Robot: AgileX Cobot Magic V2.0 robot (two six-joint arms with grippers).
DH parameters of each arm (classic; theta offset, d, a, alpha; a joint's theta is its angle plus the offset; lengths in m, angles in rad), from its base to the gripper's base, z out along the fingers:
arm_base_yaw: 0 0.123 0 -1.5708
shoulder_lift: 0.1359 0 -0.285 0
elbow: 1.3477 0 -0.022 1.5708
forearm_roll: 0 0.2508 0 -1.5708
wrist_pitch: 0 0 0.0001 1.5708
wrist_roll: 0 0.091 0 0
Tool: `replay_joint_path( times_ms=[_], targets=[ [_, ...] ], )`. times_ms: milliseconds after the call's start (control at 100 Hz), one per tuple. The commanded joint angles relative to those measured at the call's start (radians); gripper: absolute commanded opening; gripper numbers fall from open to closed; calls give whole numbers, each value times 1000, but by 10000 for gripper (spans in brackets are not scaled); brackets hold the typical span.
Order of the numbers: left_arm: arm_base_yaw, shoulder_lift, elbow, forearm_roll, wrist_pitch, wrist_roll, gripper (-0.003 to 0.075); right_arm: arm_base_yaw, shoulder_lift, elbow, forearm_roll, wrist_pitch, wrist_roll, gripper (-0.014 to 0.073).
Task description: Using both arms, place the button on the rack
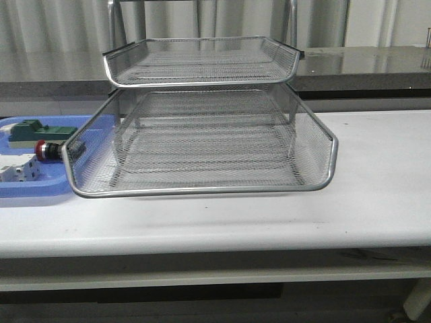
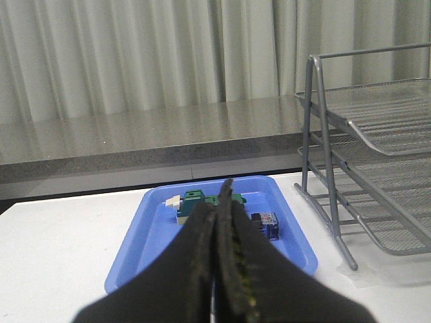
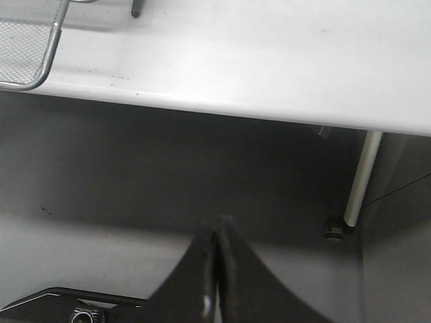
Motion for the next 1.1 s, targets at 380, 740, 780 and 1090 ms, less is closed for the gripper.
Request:
replay_joint_path(
  times_ms=[380, 740, 780, 1090],
  targets=[
    [-7, -23, -15, -44, -129, -11, -20, -2, 4, -33, -14, -48, -2, -67],
    [-7, 277, -307, -98, 73, -11, -20, -2, 4, -33, -14, -48, -2, -67],
    [-7, 346, -349, -98, 95, -11, -20, -2, 4, -33, -14, -48, -2, -67],
    [-7, 812, -685, -98, 261, -11, -20, -2, 4, -33, -14, -48, -2, -67]
  ],
)
